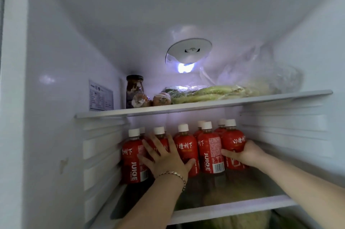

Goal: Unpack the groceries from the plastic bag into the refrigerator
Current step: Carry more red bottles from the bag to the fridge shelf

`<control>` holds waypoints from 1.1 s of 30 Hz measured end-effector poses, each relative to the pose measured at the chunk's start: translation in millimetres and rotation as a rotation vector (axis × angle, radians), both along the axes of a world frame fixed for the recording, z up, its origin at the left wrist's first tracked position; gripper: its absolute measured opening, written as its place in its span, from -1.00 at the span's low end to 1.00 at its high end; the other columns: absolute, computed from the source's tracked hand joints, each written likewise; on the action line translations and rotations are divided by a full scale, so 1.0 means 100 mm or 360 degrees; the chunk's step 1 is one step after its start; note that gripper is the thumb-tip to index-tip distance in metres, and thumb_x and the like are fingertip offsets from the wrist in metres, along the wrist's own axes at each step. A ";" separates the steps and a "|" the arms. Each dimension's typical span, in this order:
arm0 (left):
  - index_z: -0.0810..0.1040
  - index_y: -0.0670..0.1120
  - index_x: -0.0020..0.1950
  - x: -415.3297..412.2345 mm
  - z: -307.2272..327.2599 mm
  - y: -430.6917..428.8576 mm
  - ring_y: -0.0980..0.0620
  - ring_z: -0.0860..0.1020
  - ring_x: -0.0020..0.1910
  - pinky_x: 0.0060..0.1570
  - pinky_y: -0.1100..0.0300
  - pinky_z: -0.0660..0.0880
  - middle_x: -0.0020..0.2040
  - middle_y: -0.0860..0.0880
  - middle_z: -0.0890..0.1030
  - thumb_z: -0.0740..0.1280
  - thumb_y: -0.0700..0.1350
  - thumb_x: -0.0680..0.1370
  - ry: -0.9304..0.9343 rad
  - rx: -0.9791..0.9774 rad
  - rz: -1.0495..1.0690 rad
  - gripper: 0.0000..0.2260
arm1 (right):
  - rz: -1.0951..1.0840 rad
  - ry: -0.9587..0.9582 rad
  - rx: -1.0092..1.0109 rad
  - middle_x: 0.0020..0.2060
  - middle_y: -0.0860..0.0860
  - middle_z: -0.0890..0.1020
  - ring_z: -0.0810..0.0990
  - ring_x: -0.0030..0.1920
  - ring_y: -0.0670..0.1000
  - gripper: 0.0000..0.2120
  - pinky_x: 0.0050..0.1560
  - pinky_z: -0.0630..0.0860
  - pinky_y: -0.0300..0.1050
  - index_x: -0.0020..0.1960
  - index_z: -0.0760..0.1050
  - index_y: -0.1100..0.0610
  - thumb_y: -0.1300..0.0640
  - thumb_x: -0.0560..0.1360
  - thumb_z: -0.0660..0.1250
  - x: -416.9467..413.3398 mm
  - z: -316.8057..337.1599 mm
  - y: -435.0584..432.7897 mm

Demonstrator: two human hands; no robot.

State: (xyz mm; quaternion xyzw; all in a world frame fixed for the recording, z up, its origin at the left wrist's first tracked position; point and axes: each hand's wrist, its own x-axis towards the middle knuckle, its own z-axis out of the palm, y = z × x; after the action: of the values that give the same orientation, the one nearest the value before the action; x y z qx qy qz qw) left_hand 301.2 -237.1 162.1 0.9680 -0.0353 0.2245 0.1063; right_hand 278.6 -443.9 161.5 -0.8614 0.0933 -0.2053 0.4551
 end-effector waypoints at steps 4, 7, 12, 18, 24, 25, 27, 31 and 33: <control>-0.35 -0.02 0.50 -0.13 0.04 -0.01 -0.37 -0.34 0.43 0.36 -0.36 -0.10 0.44 -0.28 -0.44 0.19 0.28 0.49 0.0047 0.0013 -0.0051 -0.13 | -0.0085 0.0074 -0.0439 0.13 0.01 0.60 0.58 0.12 0.00 -0.50 0.17 0.51 -0.05 0.23 0.44 0.04 -0.04 0.35 0.48 -0.22 -0.04 0.11; -0.14 0.06 0.53 -0.18 0.16 0.12 -0.33 -0.19 0.48 0.42 -0.27 0.01 0.50 -0.25 -0.30 0.25 0.15 0.51 0.0227 0.0059 -0.0142 -0.25 | 0.0079 0.0242 -0.0660 0.10 -0.02 0.60 0.58 0.08 -0.04 -0.65 0.09 0.51 -0.18 0.17 0.48 0.04 0.04 0.41 0.43 -0.52 0.04 0.21; 0.47 -0.09 -0.24 -0.84 0.40 0.39 -0.05 0.55 -0.05 -0.20 0.22 0.45 -0.14 -0.07 0.57 0.19 0.00 0.57 0.0236 0.0027 -0.0327 -0.75 | 0.0321 0.0183 -0.1139 0.15 -0.01 0.55 0.54 0.07 -0.01 -0.57 0.01 0.46 -0.20 0.24 0.47 0.11 -0.07 0.45 0.37 -1.03 0.23 0.51; 0.52 -0.20 0.15 -1.94 0.08 0.83 -0.11 0.56 0.08 -0.01 0.15 0.45 0.03 -0.15 0.59 0.17 -0.03 0.58 0.0249 0.0175 0.0200 -0.70 | 0.1001 -0.0276 -0.1219 -0.01 -0.05 0.63 0.56 -0.02 -0.06 -0.82 0.01 0.48 -0.21 0.05 0.60 0.07 0.06 0.52 0.29 -1.61 0.13 1.18; 0.52 -0.17 -0.16 -3.39 -0.52 1.44 -0.07 0.55 -0.08 0.06 0.14 0.48 -0.04 -0.10 0.59 0.17 -0.01 0.58 0.0723 0.0130 0.0715 -0.72 | 0.1538 -0.0196 -0.1462 0.02 -0.02 0.63 0.58 0.03 0.02 -0.80 0.02 0.52 -0.09 0.00 0.58 0.08 0.02 0.50 0.26 -2.43 -0.41 1.90; 0.53 -0.14 -0.14 -3.63 -0.61 1.53 -0.05 0.52 -0.09 0.04 0.15 0.47 -0.04 -0.10 0.58 0.18 -0.01 0.58 0.0776 0.0106 0.0823 -0.75 | 0.1644 -0.0172 -0.1500 0.04 0.05 0.64 0.59 0.04 0.09 -0.75 0.04 0.54 -0.04 0.02 0.57 0.16 0.03 0.50 0.24 -2.61 -0.51 2.04; 0.56 -0.13 0.07 -4.14 -0.82 1.69 -0.03 0.51 -0.02 0.06 0.17 0.45 0.09 -0.12 0.58 0.20 -0.02 0.58 0.0842 0.0040 0.1012 -0.75 | 0.1848 -0.0127 -0.1575 0.06 0.18 0.62 0.57 0.06 0.20 -0.69 0.04 0.54 0.04 0.07 0.54 0.25 0.04 0.49 0.22 -2.99 -0.70 2.31; 0.50 -0.19 0.24 -5.31 -1.27 1.94 -0.13 0.52 0.20 -0.04 0.19 0.48 0.19 -0.16 0.56 0.20 -0.09 0.58 0.1005 -0.0086 0.1258 -0.70 | 0.2257 -0.0132 -0.1644 0.00 0.03 0.60 0.57 -0.02 0.07 -0.81 -0.12 0.50 -0.12 0.01 0.54 0.10 0.01 0.51 0.25 -3.89 -1.06 2.81; 0.50 -0.21 0.23 -5.99 -1.47 1.99 -0.16 0.52 0.18 0.06 0.11 0.48 0.17 -0.19 0.57 0.20 -0.08 0.57 0.1002 -0.0175 0.1400 -0.69 | 0.2434 -0.0174 -0.1674 0.04 0.03 0.61 0.58 0.03 0.07 -0.78 -0.03 0.51 -0.10 0.04 0.55 0.11 0.00 0.50 0.26 -4.43 -1.25 3.05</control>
State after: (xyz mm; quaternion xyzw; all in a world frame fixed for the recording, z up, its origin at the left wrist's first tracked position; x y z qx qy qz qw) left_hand -297.8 -37.7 14.9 0.9050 0.4184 -0.0515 0.0581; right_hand -164.6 -139.3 36.9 -0.7733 -0.6266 0.0943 0.0214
